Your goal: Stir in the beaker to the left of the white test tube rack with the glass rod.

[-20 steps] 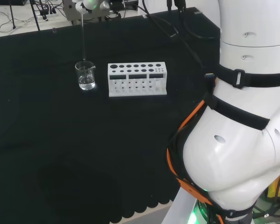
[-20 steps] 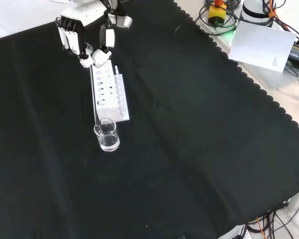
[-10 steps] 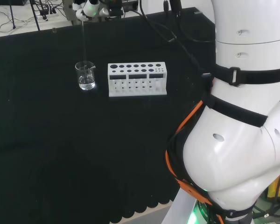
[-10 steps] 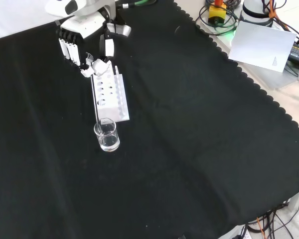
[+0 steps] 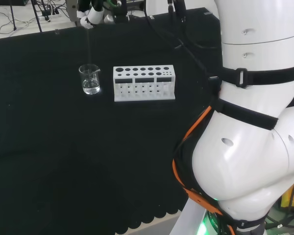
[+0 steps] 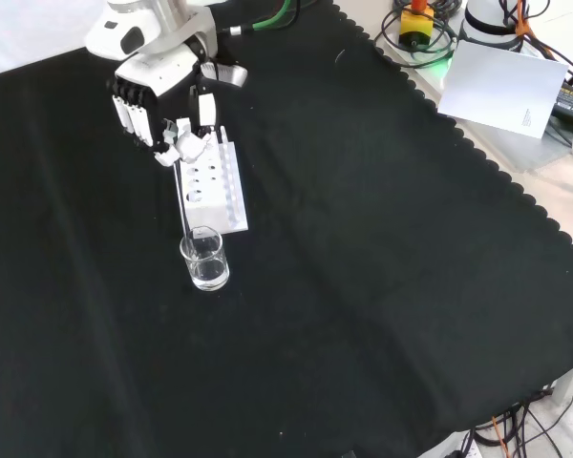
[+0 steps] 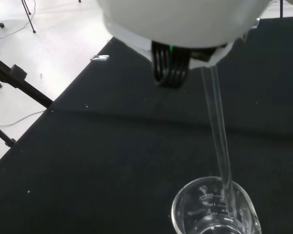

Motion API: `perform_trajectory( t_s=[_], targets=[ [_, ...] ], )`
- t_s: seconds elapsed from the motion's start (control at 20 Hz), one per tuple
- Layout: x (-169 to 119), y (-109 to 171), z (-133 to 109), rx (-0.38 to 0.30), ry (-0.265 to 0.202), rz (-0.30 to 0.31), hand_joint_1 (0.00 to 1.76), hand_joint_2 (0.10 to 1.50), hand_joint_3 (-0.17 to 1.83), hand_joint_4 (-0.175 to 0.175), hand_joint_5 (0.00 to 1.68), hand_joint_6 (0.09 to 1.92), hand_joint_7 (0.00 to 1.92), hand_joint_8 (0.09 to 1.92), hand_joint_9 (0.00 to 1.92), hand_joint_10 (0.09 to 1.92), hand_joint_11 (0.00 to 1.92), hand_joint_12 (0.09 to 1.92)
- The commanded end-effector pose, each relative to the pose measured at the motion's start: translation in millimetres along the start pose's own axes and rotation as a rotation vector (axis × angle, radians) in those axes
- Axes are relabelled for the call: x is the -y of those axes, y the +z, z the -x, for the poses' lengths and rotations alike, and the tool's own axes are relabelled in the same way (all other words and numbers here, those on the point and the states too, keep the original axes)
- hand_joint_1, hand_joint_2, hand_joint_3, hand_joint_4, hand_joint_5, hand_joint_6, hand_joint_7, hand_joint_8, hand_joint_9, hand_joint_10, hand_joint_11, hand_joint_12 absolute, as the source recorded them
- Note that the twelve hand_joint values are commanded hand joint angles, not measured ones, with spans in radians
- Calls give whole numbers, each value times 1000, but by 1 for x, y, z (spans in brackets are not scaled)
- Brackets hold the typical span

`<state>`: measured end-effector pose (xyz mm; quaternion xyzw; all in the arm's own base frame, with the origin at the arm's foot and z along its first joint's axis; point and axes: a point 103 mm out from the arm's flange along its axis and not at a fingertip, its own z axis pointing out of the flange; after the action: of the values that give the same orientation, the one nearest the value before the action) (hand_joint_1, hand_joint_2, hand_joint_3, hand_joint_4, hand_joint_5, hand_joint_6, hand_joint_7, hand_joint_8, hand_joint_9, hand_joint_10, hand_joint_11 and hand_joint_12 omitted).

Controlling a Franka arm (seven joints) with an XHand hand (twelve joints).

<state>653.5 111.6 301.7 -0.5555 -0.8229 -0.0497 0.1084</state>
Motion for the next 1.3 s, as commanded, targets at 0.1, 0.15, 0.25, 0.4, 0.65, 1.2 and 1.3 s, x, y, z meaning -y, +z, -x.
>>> perform_trajectory(
  t_s=[0.1, 0.15, 0.25, 0.4, 0.65, 1.2, 1.3],
  targets=[
    [2, 8, 8, -27, 20, -15, 1339, 530, 839, -175, 1323, 404, 1422, 742, 1738, 593, 1395, 1074],
    [2, 8, 10, -28, 24, -16, 1339, 531, 838, -175, 1322, 404, 1422, 743, 1737, 593, 1396, 1074],
    [4, 9, 11, -29, 29, -19, 1339, 532, 836, -175, 1322, 403, 1421, 744, 1737, 594, 1396, 1074],
    [9, 10, 8, -34, 33, -21, 1339, 533, 835, -175, 1322, 403, 1421, 744, 1737, 595, 1397, 1073],
    [15, 18, -9, -36, 21, -32, 1339, 534, 833, -175, 1322, 402, 1420, 745, 1736, 596, 1398, 1072],
    [2, 26, -26, -35, -10, -43, 1339, 537, 829, -175, 1321, 401, 1418, 747, 1735, 598, 1399, 1070],
    [-3, 25, -19, -36, -9, -39, 1339, 537, 828, -175, 1321, 400, 1418, 747, 1735, 598, 1399, 1070]
  ],
)
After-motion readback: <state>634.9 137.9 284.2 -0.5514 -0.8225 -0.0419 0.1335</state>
